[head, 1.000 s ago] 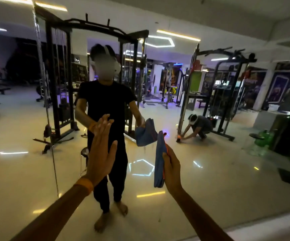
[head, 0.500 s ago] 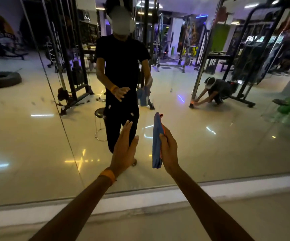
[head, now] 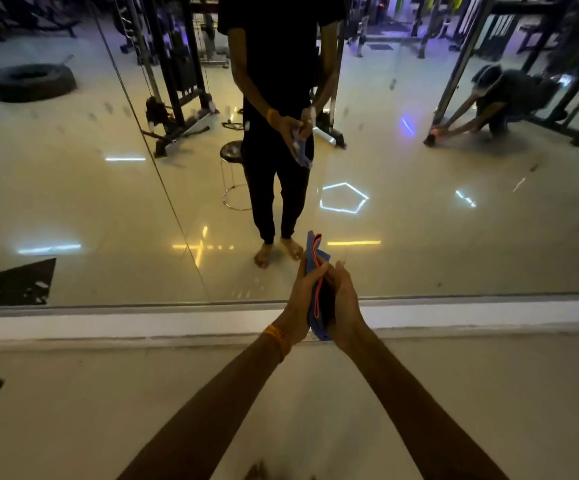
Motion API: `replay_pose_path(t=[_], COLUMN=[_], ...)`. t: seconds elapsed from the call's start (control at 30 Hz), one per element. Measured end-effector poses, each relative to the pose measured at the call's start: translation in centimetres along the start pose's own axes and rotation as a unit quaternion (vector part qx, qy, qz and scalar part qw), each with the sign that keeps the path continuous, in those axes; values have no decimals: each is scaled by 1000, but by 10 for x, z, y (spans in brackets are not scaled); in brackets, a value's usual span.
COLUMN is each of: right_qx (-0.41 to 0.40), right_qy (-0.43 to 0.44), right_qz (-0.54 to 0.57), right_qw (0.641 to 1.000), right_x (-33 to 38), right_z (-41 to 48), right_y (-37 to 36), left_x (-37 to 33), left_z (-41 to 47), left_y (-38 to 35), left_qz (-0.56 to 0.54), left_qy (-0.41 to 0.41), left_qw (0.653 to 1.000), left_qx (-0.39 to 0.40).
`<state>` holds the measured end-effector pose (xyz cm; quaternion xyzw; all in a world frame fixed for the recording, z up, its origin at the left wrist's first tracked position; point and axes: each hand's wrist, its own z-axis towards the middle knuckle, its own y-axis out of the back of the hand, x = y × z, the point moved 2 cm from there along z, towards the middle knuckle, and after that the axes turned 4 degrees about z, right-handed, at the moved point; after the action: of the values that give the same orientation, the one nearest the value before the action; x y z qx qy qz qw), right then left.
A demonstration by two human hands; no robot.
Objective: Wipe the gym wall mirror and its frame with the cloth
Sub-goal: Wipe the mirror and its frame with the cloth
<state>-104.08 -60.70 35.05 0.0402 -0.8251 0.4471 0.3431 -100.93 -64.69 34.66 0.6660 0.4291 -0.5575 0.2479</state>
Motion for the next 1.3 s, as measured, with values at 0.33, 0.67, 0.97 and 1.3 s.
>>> replay_pose_path(t=[0.33,0.67,0.97,1.3], right_qx=[-13,-21,14,33], right_qy=[161,457,673,727], right_qz=[-335,-494,-496,-546], right_qw=[928,739,549,414], right_x=[35,149,251,334], right_z=[32,83,121,176], right_y=[14,-92,-154,-192], left_x=[9,-161,-277,-326], left_z=[54,103,149,209], left_y=[43,28,11,-36], left_qz=[-36,66,236,441], left_qy=[13,-325,-540,-492], left_qw=[998,943,772,606], left_qx=[59,-4,-238,-443])
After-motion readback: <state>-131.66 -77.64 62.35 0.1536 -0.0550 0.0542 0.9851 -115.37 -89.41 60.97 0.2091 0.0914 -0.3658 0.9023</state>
